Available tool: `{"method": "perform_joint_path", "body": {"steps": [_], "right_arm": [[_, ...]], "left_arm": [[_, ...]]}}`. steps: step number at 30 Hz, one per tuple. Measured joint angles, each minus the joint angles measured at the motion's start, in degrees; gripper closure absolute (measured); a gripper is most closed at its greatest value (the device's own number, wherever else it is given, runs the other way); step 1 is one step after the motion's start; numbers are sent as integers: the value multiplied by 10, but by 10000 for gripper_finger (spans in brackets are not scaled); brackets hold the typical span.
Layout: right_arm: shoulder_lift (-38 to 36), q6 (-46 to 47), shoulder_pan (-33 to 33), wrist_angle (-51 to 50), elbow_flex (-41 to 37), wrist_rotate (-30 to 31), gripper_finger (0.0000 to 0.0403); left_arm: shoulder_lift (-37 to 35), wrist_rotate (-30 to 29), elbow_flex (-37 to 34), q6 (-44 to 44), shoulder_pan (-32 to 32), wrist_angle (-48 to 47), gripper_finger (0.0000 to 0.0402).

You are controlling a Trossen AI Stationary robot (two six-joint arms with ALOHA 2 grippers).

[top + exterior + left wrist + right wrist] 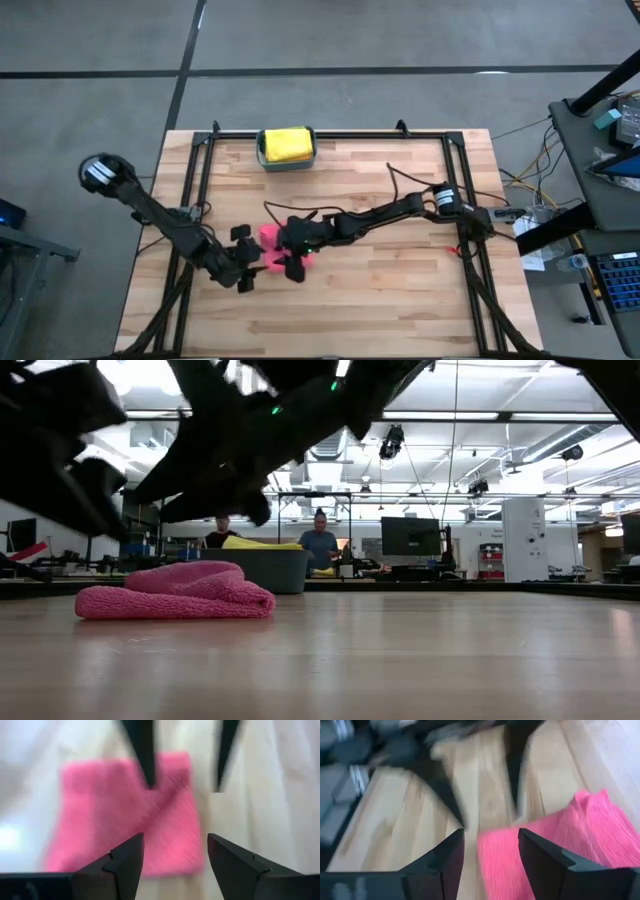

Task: Fold microfiber towels
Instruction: Fold the pink towel

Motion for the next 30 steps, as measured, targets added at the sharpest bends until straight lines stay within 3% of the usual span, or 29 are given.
{"method": "perform_joint_path", "body": {"steps": [3, 7, 14, 20, 30], "right_arm": [[-32, -32, 5, -58, -11, 20, 238], [-72, -63, 13, -124, -37, 76, 254], [-131, -66, 34, -112, -112, 136, 294], [-141, -66, 37, -61, -160, 141, 324], [-142, -66, 37, -37, -187, 141, 347]], "left_arm": [[-8, -48, 0, 38, 15, 6, 199], [-3, -52, -1, 92, 62, 38, 214], [33, -15, 0, 214, 172, 138, 297], [74, 61, 0, 239, 250, 171, 389], [98, 265, 1, 259, 255, 170, 401]]}}
